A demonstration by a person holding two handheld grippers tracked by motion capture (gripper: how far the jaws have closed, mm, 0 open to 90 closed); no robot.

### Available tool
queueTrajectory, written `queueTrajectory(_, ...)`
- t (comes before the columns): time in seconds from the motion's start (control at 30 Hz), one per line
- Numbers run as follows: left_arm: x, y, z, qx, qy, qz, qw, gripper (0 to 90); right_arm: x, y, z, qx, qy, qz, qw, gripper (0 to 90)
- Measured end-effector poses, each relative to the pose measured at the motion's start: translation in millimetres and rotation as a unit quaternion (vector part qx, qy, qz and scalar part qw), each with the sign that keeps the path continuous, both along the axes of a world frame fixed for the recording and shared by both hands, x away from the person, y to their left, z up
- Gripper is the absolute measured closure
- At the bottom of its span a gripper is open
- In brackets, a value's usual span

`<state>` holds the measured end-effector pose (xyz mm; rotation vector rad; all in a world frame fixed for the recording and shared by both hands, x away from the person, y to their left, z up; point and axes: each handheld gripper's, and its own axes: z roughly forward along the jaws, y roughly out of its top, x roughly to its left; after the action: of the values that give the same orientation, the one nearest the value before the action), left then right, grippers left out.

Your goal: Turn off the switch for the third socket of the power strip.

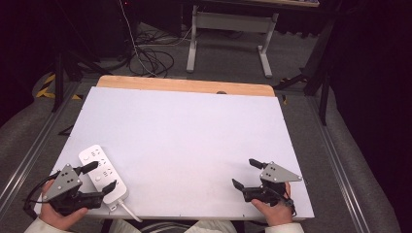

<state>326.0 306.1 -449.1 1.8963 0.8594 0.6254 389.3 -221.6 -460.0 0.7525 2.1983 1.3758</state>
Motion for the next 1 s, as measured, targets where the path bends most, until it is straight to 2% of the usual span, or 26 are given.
queueTrajectory(0.2, 0.4, 0.3, 1.0, 0.000, 0.001, 0.001, 1.0000, 15.6, -1.3, 0.3, 0.4, -0.002, -0.008, 0.006, 0.9999, 11.8)
queueTrajectory(0.33, 0.1, 0.0, 1.4, 0.001, 0.001, 0.002, 1.0000, 15.6, -1.5, 1.0, 0.5, -0.004, -0.004, 0.007, 1.0000, 11.8)
queueTrajectory(0.47, -1.0, -1.4, 2.5, 0.017, -0.003, 0.002, 0.9998, 15.5, -2.0, 0.7, 1.2, -0.001, -0.007, 0.008, 0.9999, 12.0)
queueTrajectory(0.57, -3.4, -4.2, 4.5, 0.038, -0.016, 0.004, 0.9992, 15.6, -2.2, 0.8, 1.4, -0.002, -0.007, 0.008, 0.9999, 12.1)
queueTrajectory(0.7, -4.1, -5.0, 6.2, 0.034, -0.013, -0.001, 0.9993, 15.9, -2.4, 1.2, 0.9, -0.002, -0.004, 0.008, 1.0000, 12.1)
queueTrajectory(1.0, -2.5, -1.6, 12.7, 0.005, 0.008, -0.009, 0.9999, 21.0, -0.2, 1.8, -1.0, -0.006, 0.005, 0.008, 0.9999, 12.1)
